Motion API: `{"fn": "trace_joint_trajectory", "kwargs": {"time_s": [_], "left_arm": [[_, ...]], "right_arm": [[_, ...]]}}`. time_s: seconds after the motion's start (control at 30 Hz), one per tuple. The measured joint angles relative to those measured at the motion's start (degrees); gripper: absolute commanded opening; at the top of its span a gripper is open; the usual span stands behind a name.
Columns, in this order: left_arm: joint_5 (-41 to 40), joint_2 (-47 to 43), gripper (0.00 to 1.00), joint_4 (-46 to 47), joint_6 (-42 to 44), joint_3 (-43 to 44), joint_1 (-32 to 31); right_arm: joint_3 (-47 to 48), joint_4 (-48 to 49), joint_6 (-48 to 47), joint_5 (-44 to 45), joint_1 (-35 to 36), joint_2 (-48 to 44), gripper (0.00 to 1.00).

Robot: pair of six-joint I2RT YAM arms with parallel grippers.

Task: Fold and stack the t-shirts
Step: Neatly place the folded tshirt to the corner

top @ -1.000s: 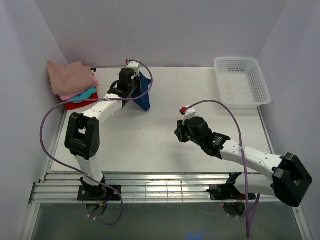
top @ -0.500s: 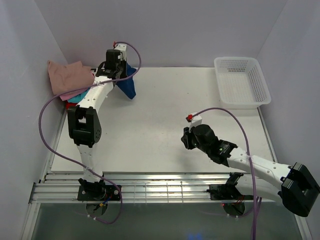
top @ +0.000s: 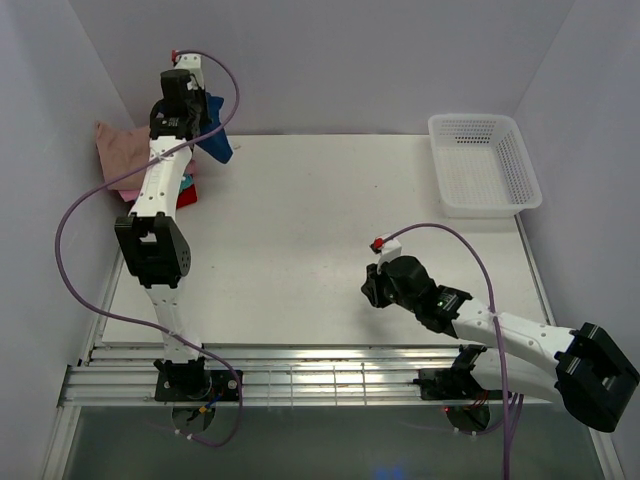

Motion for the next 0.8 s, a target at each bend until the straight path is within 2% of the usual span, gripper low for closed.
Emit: {"fn": "trace_joint_trajectory", "kwargs": {"time_s": [0.27, 0.57, 0.8], "left_arm": [[1.6, 2.6, 0.0, 0.0, 0.1, 1.9, 5.3], [4.0, 2.3, 0.0, 2.6, -3.0, -4.0, 15.5], [4.5, 1.4, 0.0, 5.0, -5.1, -7.5, 18.2]], "right_arm": [[-2.3, 0.6, 0.9, -1.2, 0.0, 0.0, 0.26], [-2.4, 0.6, 1.0, -1.7, 0.0, -0.5, 0.26], [-2.4, 0.5, 1.0, -2.5, 0.0, -0.5, 0.26]]}}
